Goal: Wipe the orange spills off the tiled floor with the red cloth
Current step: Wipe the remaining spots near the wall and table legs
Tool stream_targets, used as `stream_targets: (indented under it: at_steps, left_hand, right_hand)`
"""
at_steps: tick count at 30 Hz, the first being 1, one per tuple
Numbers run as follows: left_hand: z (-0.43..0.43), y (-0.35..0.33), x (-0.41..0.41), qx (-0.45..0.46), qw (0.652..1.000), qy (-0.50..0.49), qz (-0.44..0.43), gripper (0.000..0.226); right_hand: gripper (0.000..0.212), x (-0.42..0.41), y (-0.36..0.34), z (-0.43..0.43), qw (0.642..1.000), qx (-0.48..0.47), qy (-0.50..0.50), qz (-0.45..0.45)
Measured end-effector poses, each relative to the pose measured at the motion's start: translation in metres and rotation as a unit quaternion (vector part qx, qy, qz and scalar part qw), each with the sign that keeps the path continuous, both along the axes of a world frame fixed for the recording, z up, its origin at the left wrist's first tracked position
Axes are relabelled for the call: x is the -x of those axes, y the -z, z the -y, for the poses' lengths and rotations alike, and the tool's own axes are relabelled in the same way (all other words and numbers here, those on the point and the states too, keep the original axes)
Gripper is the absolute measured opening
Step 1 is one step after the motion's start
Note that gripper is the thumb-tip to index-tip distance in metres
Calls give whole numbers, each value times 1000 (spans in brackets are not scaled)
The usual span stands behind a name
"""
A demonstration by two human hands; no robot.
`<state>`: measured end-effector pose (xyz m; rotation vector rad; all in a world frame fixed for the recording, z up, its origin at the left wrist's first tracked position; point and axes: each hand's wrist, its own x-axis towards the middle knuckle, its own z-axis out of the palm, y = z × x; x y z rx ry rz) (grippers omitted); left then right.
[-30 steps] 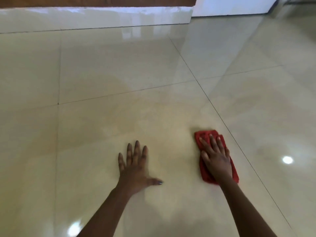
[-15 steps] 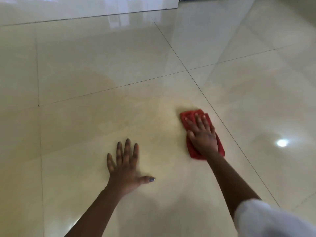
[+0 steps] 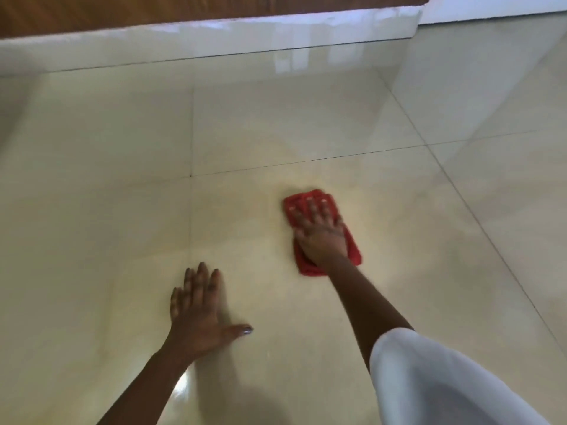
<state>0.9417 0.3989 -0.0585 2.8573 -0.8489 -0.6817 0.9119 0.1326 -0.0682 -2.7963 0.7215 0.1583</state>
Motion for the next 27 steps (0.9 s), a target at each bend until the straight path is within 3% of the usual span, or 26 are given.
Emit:
stream_targets:
  at_steps: [3,4,7,8,11,14,17,20,23,25,27]
  left_hand:
    - [-10,-3,5,-2,998,-54,-21,150]
    - [-10,-2,7,7,998,-63,-28,150]
    - [-5,-3,5,-38,998,-35,-47,148]
    - [-67,-3,-3,-52,992,-88,-68,148]
    - [-61,-1,-8,-49,993,-75,-71,141]
    - [-54,-6,-12,-17,996,-70,-46,147]
    - [-76,-1,10,-19,996,-84,-27,154]
    - [-95,0,48,-5,992,-124,-15,150]
    - [-98,7,62,-10,998,-55,-20,134]
    - [-88,9,66,1,1000,-10,-29,125]
    - [-79,7,72,31,999,-2,-27,124]
  right_hand:
    - [50,12,1,-55,979,-35,-199,-1]
    - [51,25,2,-54,975,-40,-219,8]
    - [61,34,7,-18,991,-21,-122,56]
    - [58,-17,11,-67,990,-40,-130,35]
    - [52,-66,2,-79,999,-17,-31,-8]
    - [53,-66,7,-125,978,-4,-210,13]
    - [53,3,12,-184,939,-21,-340,49]
    - [53,66,10,-148,955,-8,-292,47]
    - [60,76,8,-74,995,21,-87,49]
    - [66,65,6,-64,999,7,33,17]
    - [63,74,5,-97,999,24,-26,38]
